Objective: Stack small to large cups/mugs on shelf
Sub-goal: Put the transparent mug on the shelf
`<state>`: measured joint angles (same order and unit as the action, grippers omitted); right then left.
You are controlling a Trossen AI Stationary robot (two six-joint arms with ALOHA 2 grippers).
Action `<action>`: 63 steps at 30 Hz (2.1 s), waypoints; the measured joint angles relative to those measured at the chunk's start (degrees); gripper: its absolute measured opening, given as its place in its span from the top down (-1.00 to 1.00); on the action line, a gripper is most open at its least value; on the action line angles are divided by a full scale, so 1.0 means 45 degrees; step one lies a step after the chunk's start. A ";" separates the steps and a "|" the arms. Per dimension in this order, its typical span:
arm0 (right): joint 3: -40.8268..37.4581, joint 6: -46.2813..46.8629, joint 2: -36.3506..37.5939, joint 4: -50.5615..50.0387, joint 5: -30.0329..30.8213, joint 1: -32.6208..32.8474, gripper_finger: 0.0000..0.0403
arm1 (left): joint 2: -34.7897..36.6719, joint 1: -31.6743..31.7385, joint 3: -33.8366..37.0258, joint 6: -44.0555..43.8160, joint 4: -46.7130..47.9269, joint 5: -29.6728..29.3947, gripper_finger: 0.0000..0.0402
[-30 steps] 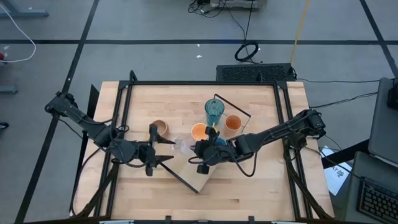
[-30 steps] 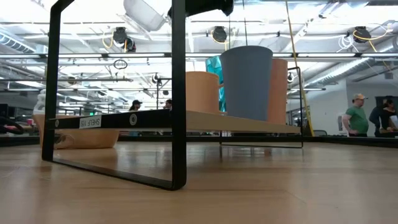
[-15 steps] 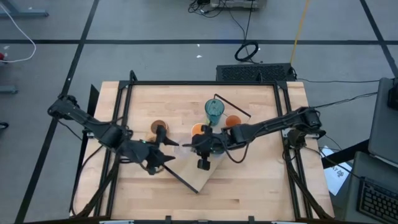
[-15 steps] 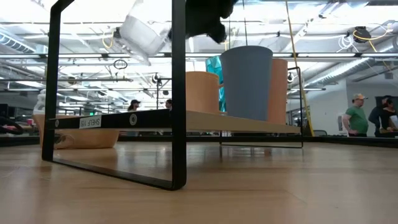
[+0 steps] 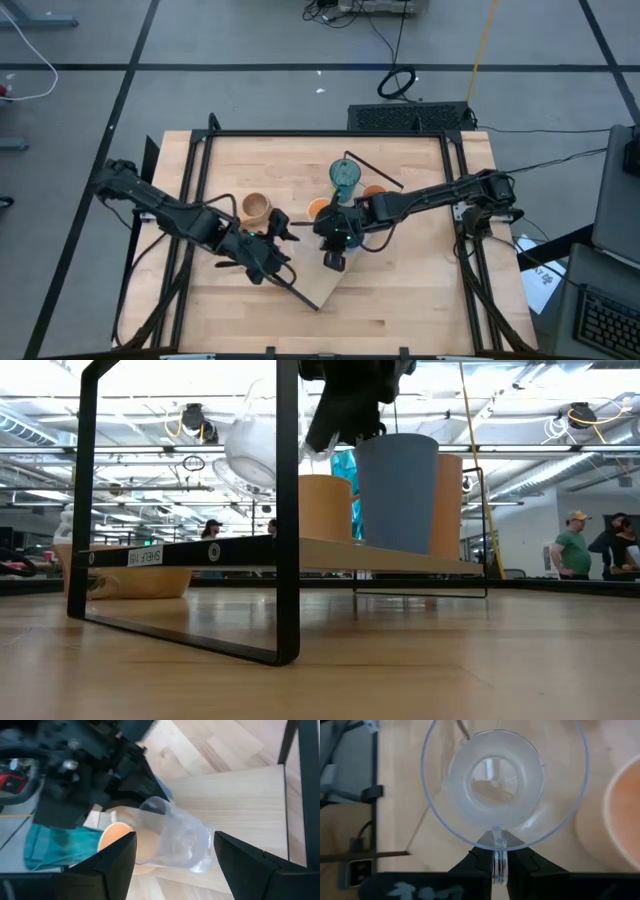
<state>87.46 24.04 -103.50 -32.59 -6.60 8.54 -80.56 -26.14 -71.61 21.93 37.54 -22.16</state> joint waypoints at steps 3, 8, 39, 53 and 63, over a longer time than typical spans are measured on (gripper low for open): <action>0.0000 -0.0086 0.0000 0.0034 -0.0584 0.0000 0.92 | -0.0253 0.0050 0.0000 0.0261 -0.0153 0.0111 -0.33; 0.0000 -0.0556 0.0000 0.0056 -0.0595 0.0010 0.92 | -0.0791 0.0454 0.0000 0.0343 -0.0201 0.0807 -0.28; 0.0000 -0.6609 0.0005 -0.0213 -0.0644 0.0015 0.91 | -0.1033 0.1698 0.0010 0.2519 -0.0361 0.3245 0.28; 0.0000 -0.8997 0.0005 -0.0260 -0.0551 0.0015 0.91 | -0.1033 0.1829 0.0010 0.4114 -0.0282 0.3931 0.28; -0.0005 -0.9200 0.0010 -0.0124 -0.0556 0.0015 0.91 | -0.1028 0.1829 0.0010 0.4386 -0.0350 0.3678 0.28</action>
<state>87.44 -17.36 -103.46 -33.15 -9.10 8.60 -85.19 -17.91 -71.57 41.67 35.97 -5.61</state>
